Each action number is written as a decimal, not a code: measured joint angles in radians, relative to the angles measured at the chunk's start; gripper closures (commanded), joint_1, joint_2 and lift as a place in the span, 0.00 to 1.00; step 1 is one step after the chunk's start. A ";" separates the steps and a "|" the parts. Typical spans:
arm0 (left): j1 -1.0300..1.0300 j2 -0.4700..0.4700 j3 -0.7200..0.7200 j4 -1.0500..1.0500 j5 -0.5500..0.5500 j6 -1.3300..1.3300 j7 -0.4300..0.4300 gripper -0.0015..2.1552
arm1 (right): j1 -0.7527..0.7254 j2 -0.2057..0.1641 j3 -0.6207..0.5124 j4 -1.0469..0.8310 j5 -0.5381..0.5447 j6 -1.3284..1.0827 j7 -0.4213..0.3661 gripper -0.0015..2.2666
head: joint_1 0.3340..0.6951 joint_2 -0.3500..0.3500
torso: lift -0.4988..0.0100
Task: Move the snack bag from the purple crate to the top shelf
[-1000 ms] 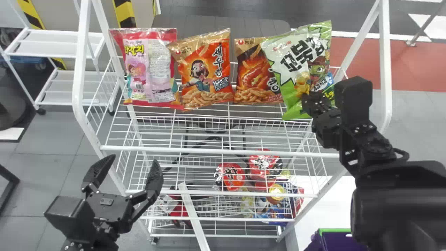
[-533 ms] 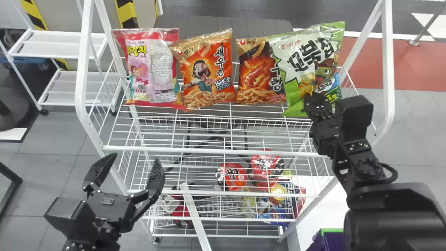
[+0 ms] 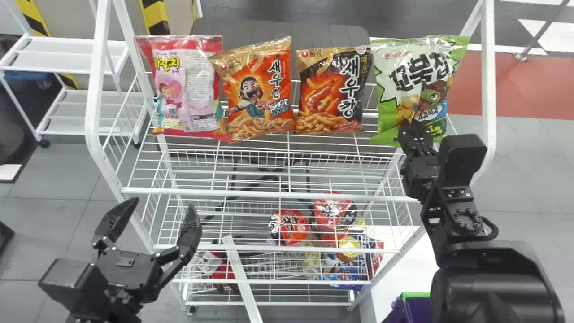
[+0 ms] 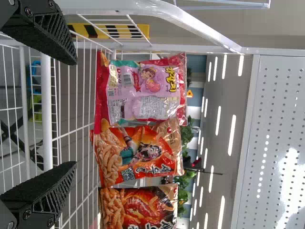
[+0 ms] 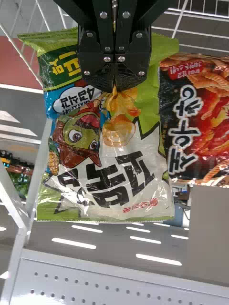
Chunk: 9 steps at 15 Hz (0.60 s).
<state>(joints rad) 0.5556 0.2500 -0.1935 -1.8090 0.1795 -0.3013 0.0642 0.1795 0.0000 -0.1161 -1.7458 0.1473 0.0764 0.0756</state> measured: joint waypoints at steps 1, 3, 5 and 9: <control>0.001 0.000 -0.001 0.000 0.000 0.000 -0.001 0.03 | -0.008 0.000 -0.005 0.019 -0.009 -0.013 -0.007 0.80 | 1.00 0.32 | 0.98; 0.001 0.000 -0.001 0.001 -0.001 0.000 0.000 0.03 | -0.032 0.000 -0.017 0.063 -0.029 -0.024 -0.011 0.80 | 1.00 0.31 | 0.98; 0.001 0.000 0.000 0.002 -0.001 0.000 0.006 0.03 | -0.064 0.000 -0.027 0.118 -0.042 -0.045 -0.023 0.80 | 1.00 0.30 | 0.98; 0.002 0.001 0.004 0.004 -0.001 -0.012 0.008 0.03 | -0.135 0.000 -0.034 0.208 -0.042 -0.072 -0.025 0.80 | 1.00 0.31 | 0.98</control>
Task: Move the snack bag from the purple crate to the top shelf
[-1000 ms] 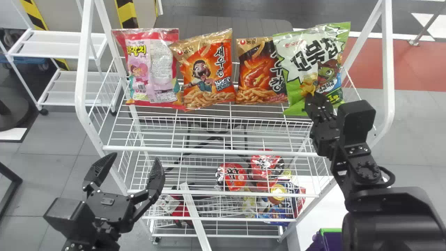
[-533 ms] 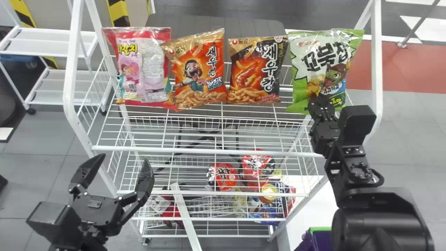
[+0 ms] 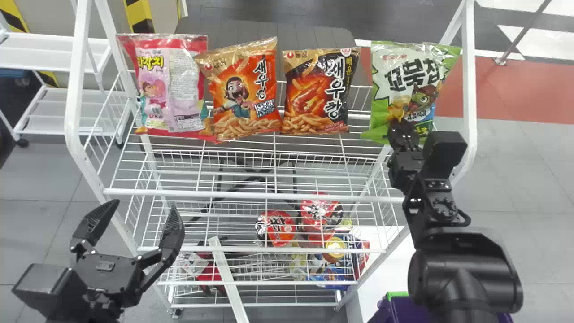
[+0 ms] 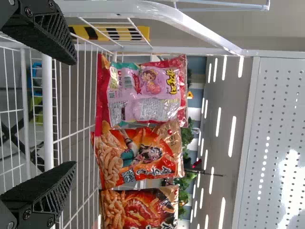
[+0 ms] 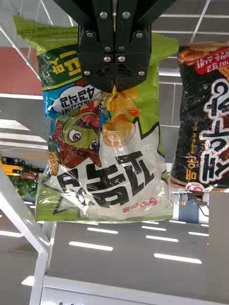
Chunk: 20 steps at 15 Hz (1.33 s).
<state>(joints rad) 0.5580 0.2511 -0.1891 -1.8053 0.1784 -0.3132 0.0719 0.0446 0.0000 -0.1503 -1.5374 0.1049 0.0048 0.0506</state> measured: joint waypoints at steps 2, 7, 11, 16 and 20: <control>0.000 0.000 0.001 0.003 0.000 -0.011 0.002 0.03 | -0.022 0.000 -0.001 0.028 0.004 -0.002 0.000 0.80 | 1.00 0.31 | 0.98; -0.008 0.000 0.000 0.012 0.001 -0.022 0.000 0.03 | -0.059 0.000 0.000 0.100 0.009 -0.042 -0.001 0.80 | 1.00 0.32 | 0.98; -0.009 0.000 0.002 0.020 0.001 -0.029 0.002 0.03 | -0.093 0.000 -0.001 0.153 0.022 -0.056 -0.008 0.80 | 1.00 0.32 | 0.98; -0.011 0.000 0.002 0.022 0.001 -0.033 0.002 0.03 | -0.110 0.000 0.001 0.188 0.025 -0.066 -0.008 0.77 | 1.00 0.33 | 0.98; -0.011 0.000 0.002 0.023 0.001 -0.037 0.000 0.03 | -0.109 0.000 0.002 0.195 0.029 -0.070 -0.007 0.76 | 1.00 0.33 | 0.98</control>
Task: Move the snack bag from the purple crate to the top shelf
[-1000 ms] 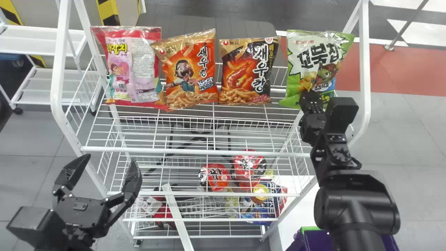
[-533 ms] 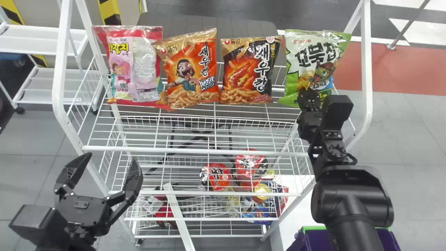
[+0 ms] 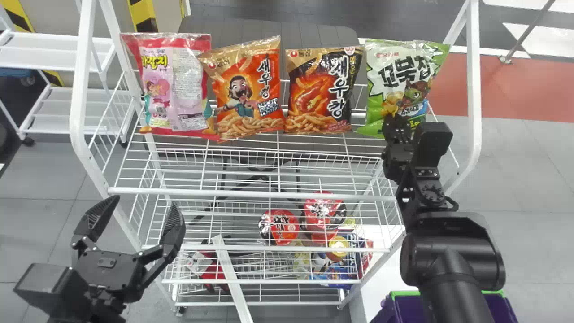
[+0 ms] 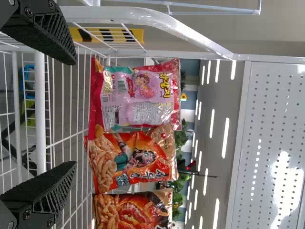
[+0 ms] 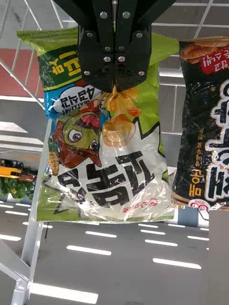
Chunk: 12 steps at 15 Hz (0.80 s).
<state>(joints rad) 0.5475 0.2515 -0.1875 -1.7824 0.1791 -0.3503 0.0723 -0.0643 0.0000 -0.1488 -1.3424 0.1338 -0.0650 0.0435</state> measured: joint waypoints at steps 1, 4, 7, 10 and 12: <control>0.000 0.000 -0.001 0.000 0.000 0.000 0.000 0.03 | -0.002 0.000 0.000 0.006 0.002 0.000 0.000 0.76 | 1.00 0.33 | 0.98; 0.000 0.000 -0.002 0.002 0.000 -0.001 0.001 0.03 | -0.014 0.000 -0.001 0.034 0.006 -0.002 0.000 0.76 | 1.00 0.33 | 0.98; 0.000 0.000 -0.002 0.003 0.000 -0.006 0.000 0.03 | -0.030 0.000 -0.002 0.075 0.010 -0.022 0.000 0.76 | 1.00 0.33 | 0.98; 0.000 0.000 -0.002 0.007 0.000 -0.008 0.000 0.03 | -0.047 0.000 -0.001 0.112 0.002 -0.071 0.001 0.76 | 1.00 0.33 | 0.98; -0.001 0.000 -0.003 0.011 0.000 -0.016 0.001 0.03 | -0.055 0.000 0.000 0.128 0.004 -0.086 0.000 0.69 | 1.00 0.34 | 0.98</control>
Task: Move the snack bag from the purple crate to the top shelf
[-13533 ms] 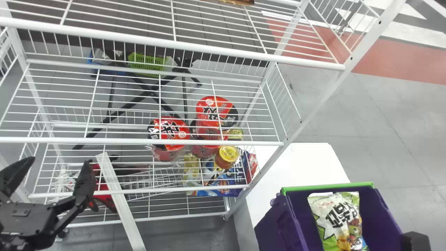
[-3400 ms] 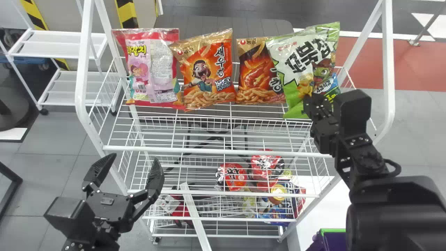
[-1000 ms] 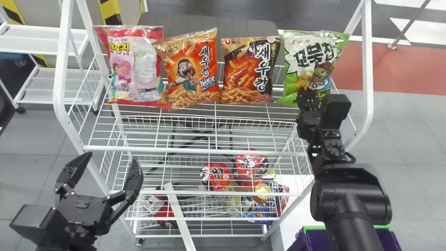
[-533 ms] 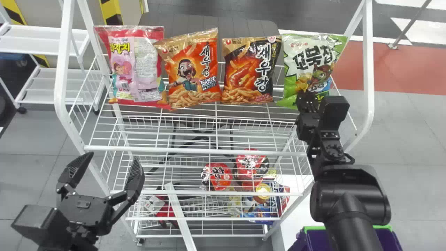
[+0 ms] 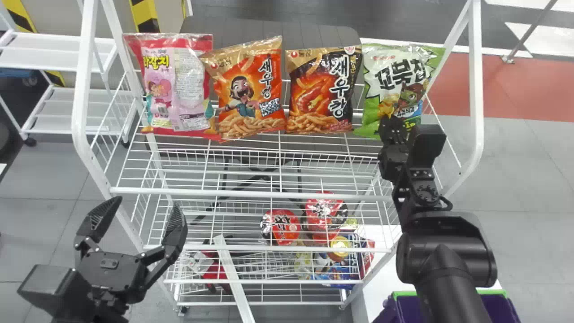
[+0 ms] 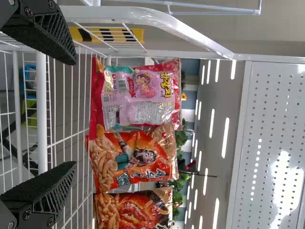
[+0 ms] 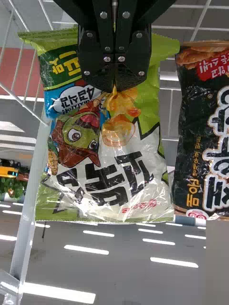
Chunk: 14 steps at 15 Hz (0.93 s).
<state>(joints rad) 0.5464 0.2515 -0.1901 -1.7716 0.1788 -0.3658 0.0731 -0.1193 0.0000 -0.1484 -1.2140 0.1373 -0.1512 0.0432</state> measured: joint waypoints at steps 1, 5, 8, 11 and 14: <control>0.000 0.000 0.000 0.002 0.000 -0.005 0.001 0.03 | -0.002 0.000 0.002 0.007 0.007 -0.005 -0.007 0.68 | 1.00 0.34 | 0.98; -0.005 0.000 0.001 0.005 0.000 -0.012 0.000 0.03 | -0.004 0.000 0.000 0.027 0.034 -0.032 -0.030 0.28 | 1.00 0.34 | 0.98; -0.009 0.000 -0.003 0.008 -0.001 -0.012 0.000 0.03 | -0.004 0.000 0.000 0.042 0.039 -0.050 -0.043 0.07 | 1.00 0.33 | 0.98; -0.010 0.000 -0.003 0.009 0.000 -0.012 0.001 0.03 | -0.003 0.000 0.000 0.044 0.040 -0.057 -0.056 0.07 | 1.00 0.33 | 0.98; -0.010 0.000 -0.003 0.010 0.000 -0.012 0.001 0.03 | -0.001 0.000 0.001 0.046 0.046 -0.072 -0.067 0.08 | 1.00 0.33 | 0.98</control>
<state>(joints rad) 0.5369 0.2516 -0.1933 -1.7616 0.1784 -0.3780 0.0742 -0.1204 0.0000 -0.1469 -1.1683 0.1833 -0.2233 -0.0235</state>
